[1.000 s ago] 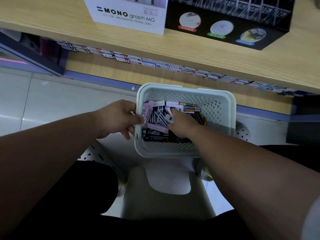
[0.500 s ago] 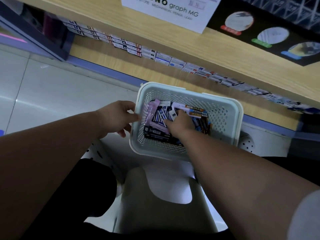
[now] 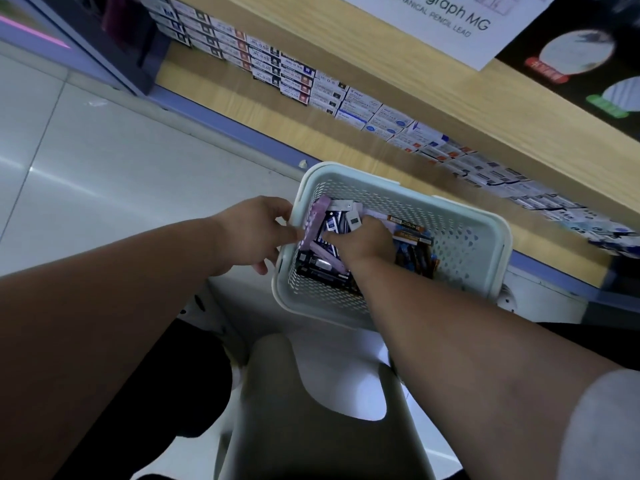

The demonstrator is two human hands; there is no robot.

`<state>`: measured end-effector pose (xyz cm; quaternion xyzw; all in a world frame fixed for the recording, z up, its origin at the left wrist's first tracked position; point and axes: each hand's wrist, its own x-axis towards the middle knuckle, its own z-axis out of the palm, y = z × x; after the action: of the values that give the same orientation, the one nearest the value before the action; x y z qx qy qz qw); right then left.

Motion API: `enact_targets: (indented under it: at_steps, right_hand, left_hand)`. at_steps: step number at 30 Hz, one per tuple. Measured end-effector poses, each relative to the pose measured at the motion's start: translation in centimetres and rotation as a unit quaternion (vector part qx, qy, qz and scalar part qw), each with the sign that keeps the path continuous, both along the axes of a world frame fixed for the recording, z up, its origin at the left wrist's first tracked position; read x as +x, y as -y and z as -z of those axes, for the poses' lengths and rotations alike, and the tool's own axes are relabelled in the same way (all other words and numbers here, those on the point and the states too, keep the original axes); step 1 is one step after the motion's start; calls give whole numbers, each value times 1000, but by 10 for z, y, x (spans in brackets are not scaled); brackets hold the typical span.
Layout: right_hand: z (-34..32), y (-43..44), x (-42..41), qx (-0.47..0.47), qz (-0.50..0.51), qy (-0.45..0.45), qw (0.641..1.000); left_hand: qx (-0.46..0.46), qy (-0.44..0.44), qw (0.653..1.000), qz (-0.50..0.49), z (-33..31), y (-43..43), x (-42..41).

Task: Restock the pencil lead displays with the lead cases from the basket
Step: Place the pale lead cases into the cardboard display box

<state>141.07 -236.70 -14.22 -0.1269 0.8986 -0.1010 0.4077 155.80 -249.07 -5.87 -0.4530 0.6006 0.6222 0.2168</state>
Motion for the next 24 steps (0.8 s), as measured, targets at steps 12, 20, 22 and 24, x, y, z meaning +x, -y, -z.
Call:
enact_targets:
  at_steps: [12,20,22,24]
  right_hand:
    - [3,14,-5,-27,71,91,993]
    - [5,5,3,-101,109,164,975]
    - [7,7,6,-104,129,189,968]
    - [6,10,6,-112,170,219,954]
  left_hand:
    - [13,-7,1000,2,1,2,2]
    - [34,-14,999,13,2,6,3]
    - [36,-16,999,9,2,5,4]
    - [39,-20,999,3,2,5,4]
